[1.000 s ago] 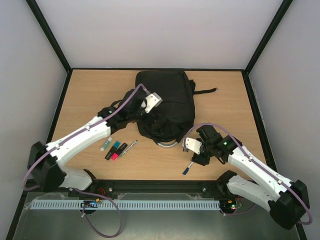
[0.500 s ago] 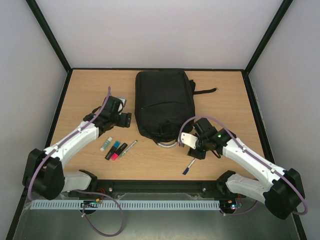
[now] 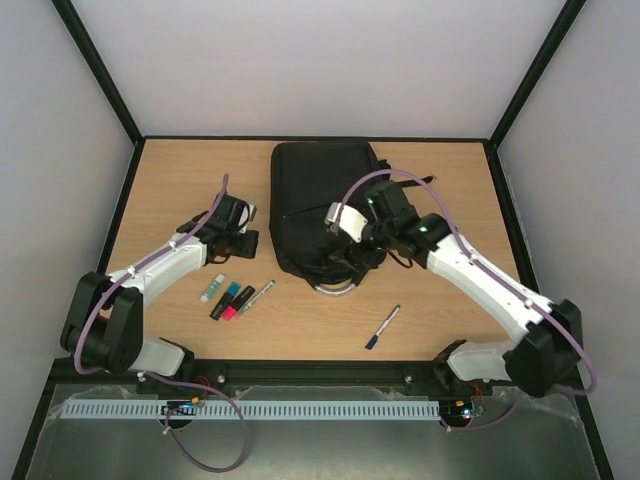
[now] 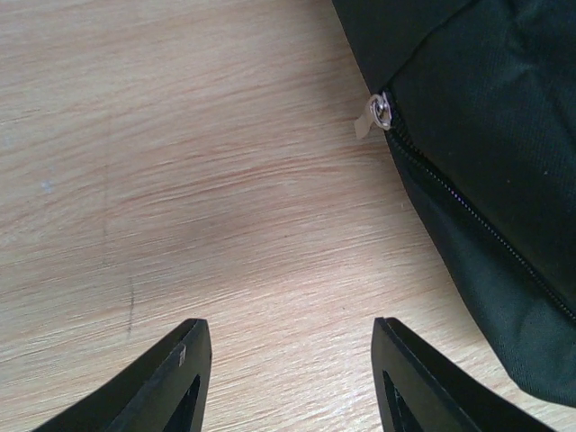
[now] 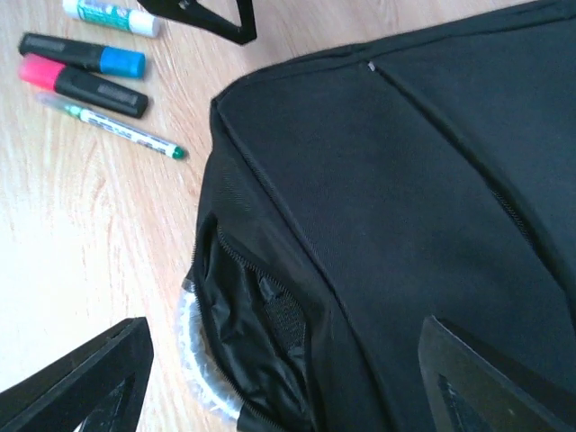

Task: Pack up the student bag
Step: Adjust the student bag at the center of the board.

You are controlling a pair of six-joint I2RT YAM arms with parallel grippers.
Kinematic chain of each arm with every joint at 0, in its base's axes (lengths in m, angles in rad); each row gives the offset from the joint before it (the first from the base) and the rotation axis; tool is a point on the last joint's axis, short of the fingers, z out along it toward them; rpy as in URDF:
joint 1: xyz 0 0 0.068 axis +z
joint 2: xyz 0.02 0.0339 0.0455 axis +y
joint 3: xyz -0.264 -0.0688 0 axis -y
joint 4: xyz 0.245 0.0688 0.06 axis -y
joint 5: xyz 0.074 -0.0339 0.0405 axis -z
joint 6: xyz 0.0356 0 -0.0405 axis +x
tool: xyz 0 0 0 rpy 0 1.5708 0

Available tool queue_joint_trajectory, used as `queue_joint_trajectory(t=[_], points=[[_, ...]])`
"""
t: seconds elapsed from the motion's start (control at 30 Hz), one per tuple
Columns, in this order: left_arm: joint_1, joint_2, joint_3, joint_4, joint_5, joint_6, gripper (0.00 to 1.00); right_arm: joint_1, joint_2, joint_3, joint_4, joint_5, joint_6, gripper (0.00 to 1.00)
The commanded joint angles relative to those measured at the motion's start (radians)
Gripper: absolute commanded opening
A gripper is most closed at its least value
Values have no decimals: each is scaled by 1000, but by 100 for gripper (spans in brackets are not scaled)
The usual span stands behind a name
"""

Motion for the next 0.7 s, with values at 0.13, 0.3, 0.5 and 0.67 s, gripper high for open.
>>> queue_joint_trajectory(t=[0.13,0.3,0.5,0.67], points=[[5,25,22,-8,6,3,61,36,271,54,69,100,-33,90],[5,18,19,-7,-10,3,62,45,372,46,138,240,-11,92],[5,6,12,5,6,2,62,38,298,-67,182,286,-45,27],[3,-20,5,40,105,16,61,-15,170,-186,179,311,-108,1]])
